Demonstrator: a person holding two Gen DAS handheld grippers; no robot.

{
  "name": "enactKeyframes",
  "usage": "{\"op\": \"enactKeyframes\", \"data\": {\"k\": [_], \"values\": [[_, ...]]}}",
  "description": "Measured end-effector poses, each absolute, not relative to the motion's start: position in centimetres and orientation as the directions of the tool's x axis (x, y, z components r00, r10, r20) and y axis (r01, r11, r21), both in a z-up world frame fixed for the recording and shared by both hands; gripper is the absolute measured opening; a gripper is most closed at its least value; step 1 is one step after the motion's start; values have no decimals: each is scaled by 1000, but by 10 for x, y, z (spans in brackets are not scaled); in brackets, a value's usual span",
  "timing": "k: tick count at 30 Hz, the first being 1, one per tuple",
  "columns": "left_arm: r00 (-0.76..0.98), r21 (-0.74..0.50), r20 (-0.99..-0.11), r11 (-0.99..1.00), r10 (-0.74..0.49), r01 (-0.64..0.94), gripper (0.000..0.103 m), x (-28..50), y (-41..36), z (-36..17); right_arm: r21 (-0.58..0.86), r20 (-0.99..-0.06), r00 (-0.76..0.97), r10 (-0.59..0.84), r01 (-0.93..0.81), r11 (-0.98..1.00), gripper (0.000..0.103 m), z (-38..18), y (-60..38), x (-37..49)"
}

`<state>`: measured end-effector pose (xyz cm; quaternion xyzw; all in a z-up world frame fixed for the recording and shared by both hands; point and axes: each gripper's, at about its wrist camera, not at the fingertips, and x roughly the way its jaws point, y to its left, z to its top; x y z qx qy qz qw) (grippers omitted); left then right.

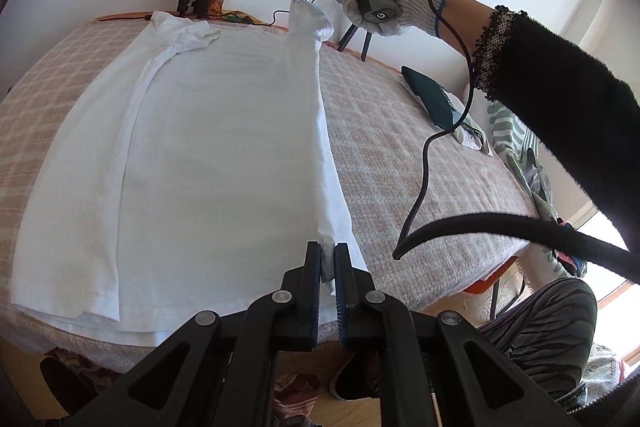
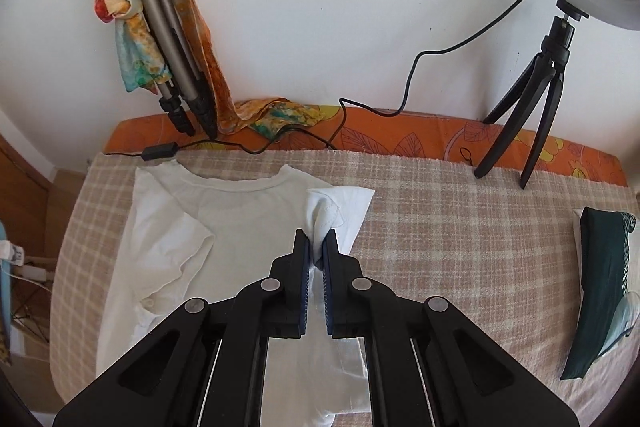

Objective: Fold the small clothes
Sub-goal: 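Fold this side lengthwise over the first fold, then open both tools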

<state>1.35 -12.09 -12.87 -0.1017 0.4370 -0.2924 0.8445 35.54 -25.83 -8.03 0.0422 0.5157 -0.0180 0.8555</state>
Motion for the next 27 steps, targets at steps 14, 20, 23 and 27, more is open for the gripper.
{"op": "enactKeyframes", "data": {"k": [14, 20, 23, 27], "values": [[468, -442, -706, 847, -531, 295, 4, 24, -68, -153, -45, -921, 390, -28, -34, 998, 5, -140, -152, 404], [479, -429, -715, 861, -509, 274, 4, 27, -58, -154, -26, -930, 367, -17, -21, 999, 5, -157, -151, 414], [458, -427, -730, 862, -507, 272, 5, 28, -59, -157, -12, -936, 351, -1, -29, 1000, 6, -160, -150, 413], [466, -398, -734, 869, -494, 294, 21, 23, -58, -152, 22, -930, 366, 36, -45, 999, 33, -145, -155, 406]]}}
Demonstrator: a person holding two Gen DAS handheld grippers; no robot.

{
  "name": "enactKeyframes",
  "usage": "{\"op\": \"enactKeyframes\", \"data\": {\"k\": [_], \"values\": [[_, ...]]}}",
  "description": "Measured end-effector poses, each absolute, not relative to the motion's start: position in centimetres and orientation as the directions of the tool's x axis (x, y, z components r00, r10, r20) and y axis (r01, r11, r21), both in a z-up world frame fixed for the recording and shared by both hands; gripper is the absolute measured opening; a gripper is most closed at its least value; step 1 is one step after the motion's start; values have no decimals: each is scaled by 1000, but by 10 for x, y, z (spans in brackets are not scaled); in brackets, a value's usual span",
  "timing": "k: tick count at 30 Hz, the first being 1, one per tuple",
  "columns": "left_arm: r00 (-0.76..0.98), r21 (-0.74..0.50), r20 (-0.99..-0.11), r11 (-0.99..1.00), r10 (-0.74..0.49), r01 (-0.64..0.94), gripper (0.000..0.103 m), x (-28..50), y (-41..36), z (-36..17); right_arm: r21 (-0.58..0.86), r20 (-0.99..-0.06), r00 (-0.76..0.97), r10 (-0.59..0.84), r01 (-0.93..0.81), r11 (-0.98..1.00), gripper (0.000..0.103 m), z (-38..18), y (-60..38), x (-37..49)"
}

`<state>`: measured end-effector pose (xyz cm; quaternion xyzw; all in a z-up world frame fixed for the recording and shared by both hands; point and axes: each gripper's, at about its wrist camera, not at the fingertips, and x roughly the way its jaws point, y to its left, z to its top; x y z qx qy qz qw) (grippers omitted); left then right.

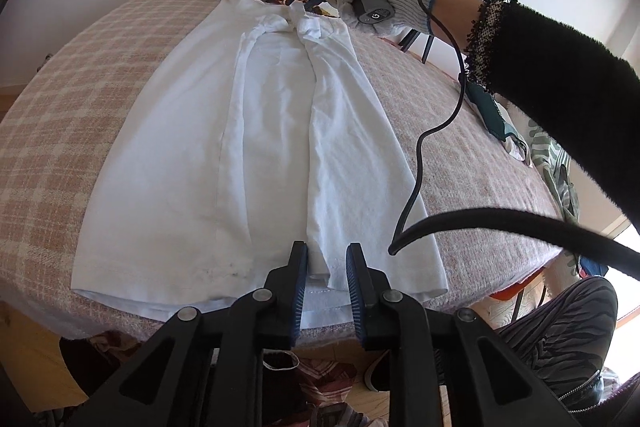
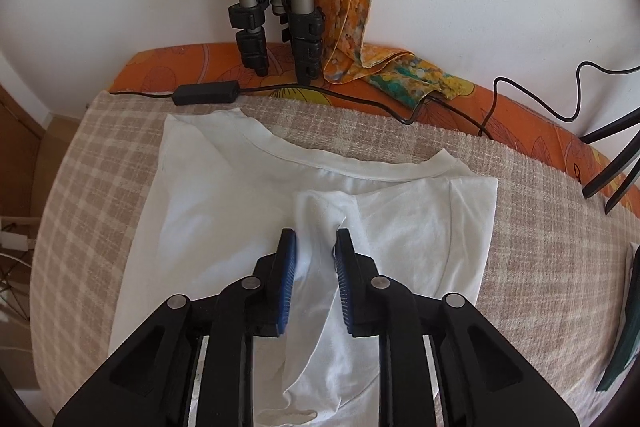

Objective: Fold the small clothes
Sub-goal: 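Fold this side lengthwise over the first fold, then open both tools, then move both tools to the hem end of the folded shirt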

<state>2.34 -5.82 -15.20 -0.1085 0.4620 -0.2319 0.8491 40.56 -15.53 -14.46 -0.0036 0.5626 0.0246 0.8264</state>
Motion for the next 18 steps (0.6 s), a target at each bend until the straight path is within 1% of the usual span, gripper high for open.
{"op": "enactKeyframes", "data": {"k": [2, 4, 7, 11, 14, 15, 18], "values": [[477, -370, -735, 874, -482, 315, 26, 20, -55, -145, 45, -918, 391, 62, -51, 998, 34, -127, -162, 397], [495, -325, -735, 882, -462, 340, 26, 16, -49, -135, 93, -905, 413, 106, -54, 994, 34, -104, -173, 385], [528, -223, -743, 896, -411, 384, 27, 10, -39, -120, 140, -877, 457, 148, -52, 989, 34, -63, -193, 358], [560, -106, -750, 899, -353, 426, 28, 6, -17, -104, 171, -853, 491, 179, -62, 983, 34, -20, -219, 297], [593, -2, -755, 905, -281, 426, 29, 10, 2, -99, 184, -843, 501, 194, -69, 980, 34, -8, -234, 234], [588, 4, -762, 907, -271, 422, 29, 14, 9, -99, 180, -846, 498, 192, -71, 981, 34, -8, -237, 212], [550, -29, -795, 923, -254, 384, 29, 31, 30, -106, 204, -855, 472, 216, -78, 976, 34, -23, -243, 145]]}}
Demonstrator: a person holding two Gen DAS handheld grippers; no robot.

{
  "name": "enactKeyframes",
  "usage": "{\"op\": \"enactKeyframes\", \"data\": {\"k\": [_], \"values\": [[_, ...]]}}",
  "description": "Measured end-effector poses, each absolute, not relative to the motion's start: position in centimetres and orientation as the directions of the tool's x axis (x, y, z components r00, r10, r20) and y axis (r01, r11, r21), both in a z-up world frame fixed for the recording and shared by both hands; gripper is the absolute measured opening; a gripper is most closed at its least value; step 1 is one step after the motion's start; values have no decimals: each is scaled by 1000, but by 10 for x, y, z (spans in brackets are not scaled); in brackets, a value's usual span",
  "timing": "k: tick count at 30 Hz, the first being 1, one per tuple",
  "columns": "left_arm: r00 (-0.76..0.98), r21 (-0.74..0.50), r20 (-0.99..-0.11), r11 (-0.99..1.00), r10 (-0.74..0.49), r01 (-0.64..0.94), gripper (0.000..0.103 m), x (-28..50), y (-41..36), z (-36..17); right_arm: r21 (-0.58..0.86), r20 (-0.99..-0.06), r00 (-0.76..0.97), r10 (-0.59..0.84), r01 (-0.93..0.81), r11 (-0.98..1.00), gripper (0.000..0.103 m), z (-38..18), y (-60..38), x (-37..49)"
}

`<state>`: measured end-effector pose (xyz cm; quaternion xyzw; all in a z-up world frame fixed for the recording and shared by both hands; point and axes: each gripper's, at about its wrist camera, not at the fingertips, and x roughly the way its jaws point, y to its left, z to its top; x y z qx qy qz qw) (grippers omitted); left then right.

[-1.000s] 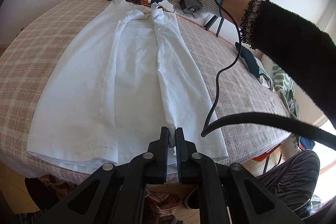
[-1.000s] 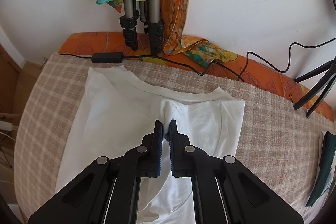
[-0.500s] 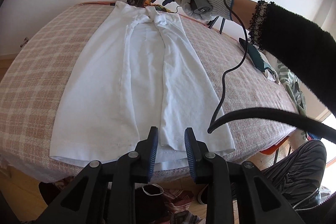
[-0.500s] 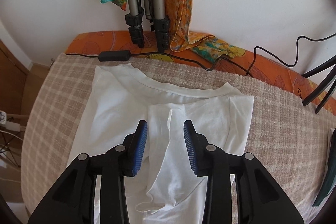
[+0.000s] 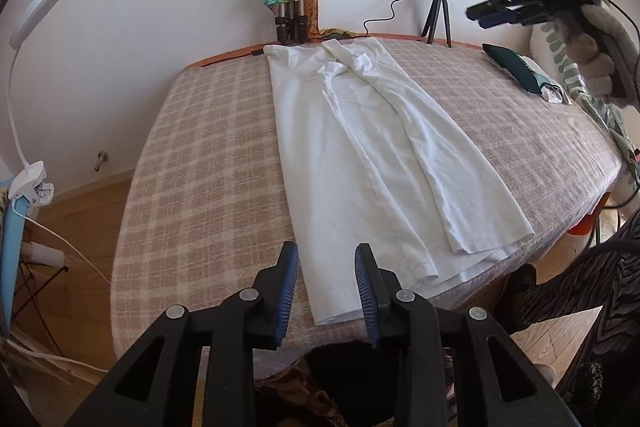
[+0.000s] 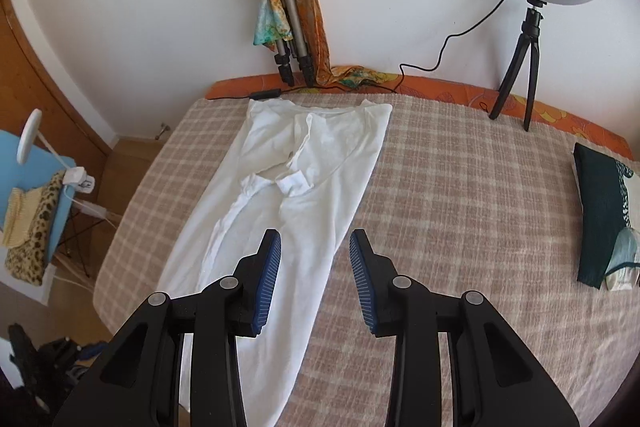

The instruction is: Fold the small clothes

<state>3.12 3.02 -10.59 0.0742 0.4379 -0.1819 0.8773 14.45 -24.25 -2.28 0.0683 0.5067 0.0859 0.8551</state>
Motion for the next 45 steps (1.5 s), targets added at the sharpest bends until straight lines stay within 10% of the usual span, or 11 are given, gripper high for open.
{"op": "enactKeyframes", "data": {"k": [18, 29, 45], "values": [[279, -307, -884, 916, -375, 257, 26, 65, 57, -166, 374, -883, 244, 400, -145, 916, 34, -142, -196, 2], [315, -263, -875, 908, -367, 327, 1, 57, 43, -158, 488, -836, 222, 503, -122, 864, 3, -156, -198, 0], [308, -316, -856, 892, -415, 324, 2, 60, 47, -152, 553, -800, 223, 557, -86, 829, 3, -159, -216, -7]]}}
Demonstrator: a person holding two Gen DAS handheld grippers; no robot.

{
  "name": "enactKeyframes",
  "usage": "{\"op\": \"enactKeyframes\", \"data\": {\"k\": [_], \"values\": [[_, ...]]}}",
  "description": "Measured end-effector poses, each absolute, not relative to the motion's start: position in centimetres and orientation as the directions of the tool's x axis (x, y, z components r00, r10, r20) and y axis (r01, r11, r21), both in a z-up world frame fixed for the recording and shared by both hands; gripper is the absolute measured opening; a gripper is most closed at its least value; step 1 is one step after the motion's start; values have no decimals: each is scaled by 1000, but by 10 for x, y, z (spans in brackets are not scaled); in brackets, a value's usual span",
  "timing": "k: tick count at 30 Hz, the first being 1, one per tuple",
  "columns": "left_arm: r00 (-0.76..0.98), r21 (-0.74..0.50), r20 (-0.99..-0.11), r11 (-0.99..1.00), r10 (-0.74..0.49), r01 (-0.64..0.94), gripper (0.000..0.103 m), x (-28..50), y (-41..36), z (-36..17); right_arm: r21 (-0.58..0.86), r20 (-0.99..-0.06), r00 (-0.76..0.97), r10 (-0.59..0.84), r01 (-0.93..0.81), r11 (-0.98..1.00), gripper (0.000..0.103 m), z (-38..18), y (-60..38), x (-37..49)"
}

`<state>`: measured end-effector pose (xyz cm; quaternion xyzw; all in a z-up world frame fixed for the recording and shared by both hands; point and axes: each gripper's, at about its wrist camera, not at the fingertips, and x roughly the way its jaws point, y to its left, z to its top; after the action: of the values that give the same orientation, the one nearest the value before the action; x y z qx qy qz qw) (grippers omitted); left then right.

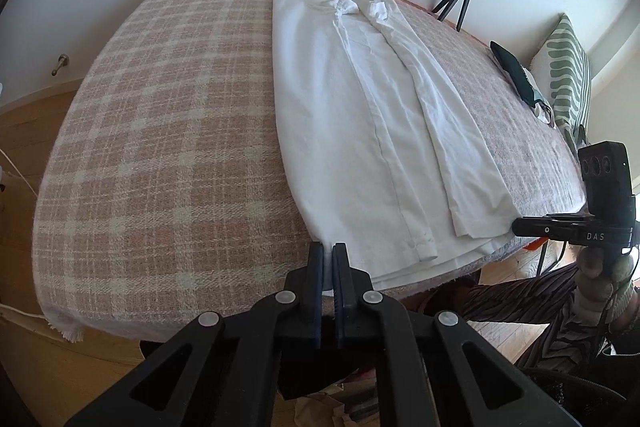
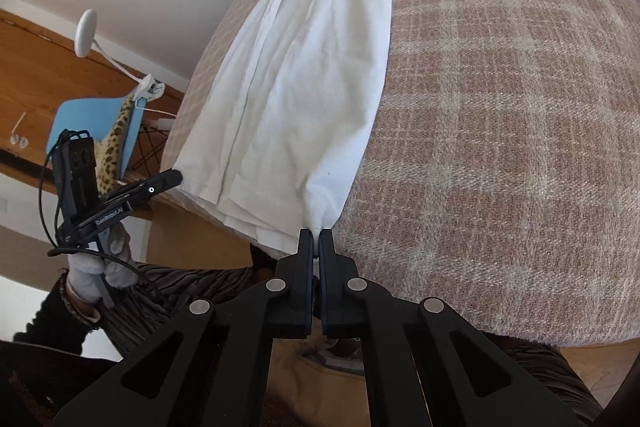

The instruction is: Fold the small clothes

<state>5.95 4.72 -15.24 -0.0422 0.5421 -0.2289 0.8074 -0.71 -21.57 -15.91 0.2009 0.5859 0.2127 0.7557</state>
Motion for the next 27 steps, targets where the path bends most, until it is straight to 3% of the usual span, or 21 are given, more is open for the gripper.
{"op": "enactKeyframes", "data": {"k": [1, 4, 7, 16, 18, 22, 27], "values": [[302, -311, -860, 893, -410, 325, 3, 60, 46, -154, 541, -807, 220, 548, -97, 835, 3, -158, -214, -6], [291, -300, -874, 903, -390, 307, 39, 61, 47, -160, 513, -822, 220, 524, -110, 851, 8, -158, -210, -5], [285, -304, -876, 904, -389, 300, 38, 62, 50, -164, 535, -812, 216, 542, -97, 840, 23, -161, -213, -4], [237, -348, -876, 891, -420, 292, 17, 64, 46, -170, 640, -748, 193, 635, -44, 767, 24, -173, -226, 1], [241, -340, -877, 891, -416, 300, 17, 64, 45, -169, 658, -735, 192, 651, -34, 752, 24, -176, -222, 4], [238, -354, -872, 887, -428, 297, 4, 65, 44, -168, 672, -723, 178, 667, -39, 739, 6, -179, -216, 6], [257, -408, -836, 863, -484, 298, 2, 68, 41, -153, 759, -636, 219, 739, 6, 651, 4, -175, -224, 9]]}}
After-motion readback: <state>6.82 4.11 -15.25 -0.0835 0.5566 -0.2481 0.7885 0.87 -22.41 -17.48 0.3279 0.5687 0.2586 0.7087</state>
